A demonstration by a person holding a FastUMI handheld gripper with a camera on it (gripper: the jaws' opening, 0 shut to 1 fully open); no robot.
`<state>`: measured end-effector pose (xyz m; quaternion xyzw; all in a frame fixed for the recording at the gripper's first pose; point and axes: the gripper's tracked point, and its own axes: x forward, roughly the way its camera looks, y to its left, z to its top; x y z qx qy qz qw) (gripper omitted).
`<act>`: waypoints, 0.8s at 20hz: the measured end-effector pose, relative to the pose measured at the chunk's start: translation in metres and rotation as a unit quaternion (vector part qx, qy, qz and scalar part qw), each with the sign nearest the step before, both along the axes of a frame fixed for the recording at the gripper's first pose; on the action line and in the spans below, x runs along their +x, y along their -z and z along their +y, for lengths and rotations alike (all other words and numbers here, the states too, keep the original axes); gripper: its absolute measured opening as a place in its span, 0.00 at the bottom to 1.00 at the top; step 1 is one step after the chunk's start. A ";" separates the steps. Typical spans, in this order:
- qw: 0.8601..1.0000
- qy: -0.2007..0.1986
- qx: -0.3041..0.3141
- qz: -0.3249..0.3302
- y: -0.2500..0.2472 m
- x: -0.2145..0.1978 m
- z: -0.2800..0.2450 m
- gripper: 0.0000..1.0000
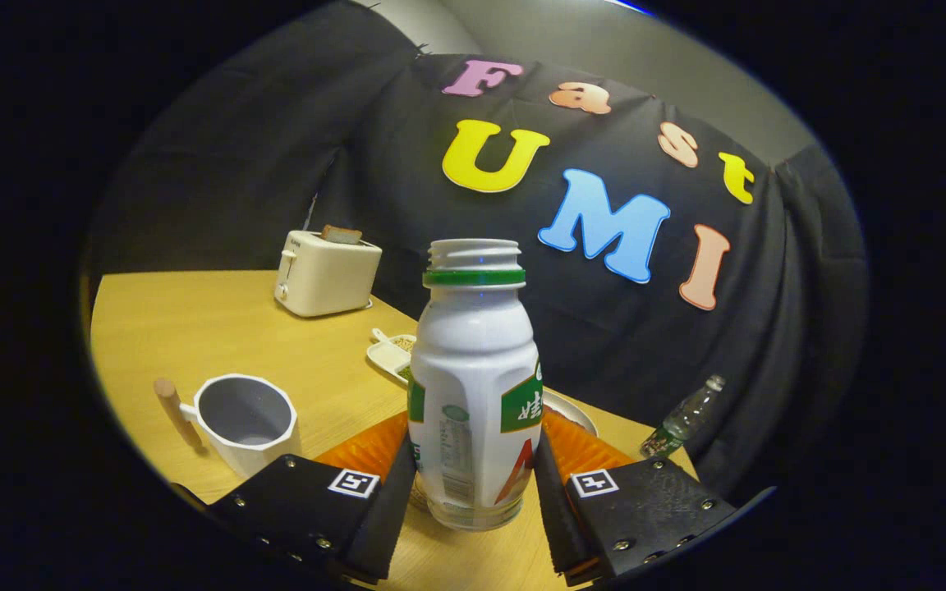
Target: Take the bottle from table, then pour the juice into the cup, finally place the bottle on the coaster
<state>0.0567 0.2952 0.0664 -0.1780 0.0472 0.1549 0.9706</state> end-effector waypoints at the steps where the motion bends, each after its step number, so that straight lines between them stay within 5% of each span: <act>1: 1.000 -0.001 0.022 0.006 0.002 0.002 0.001 0.70; 8: 0.992 -0.012 0.120 0.034 0.017 0.022 0.004 0.70; 16: 0.991 0.002 0.129 0.032 0.034 0.052 0.003 0.70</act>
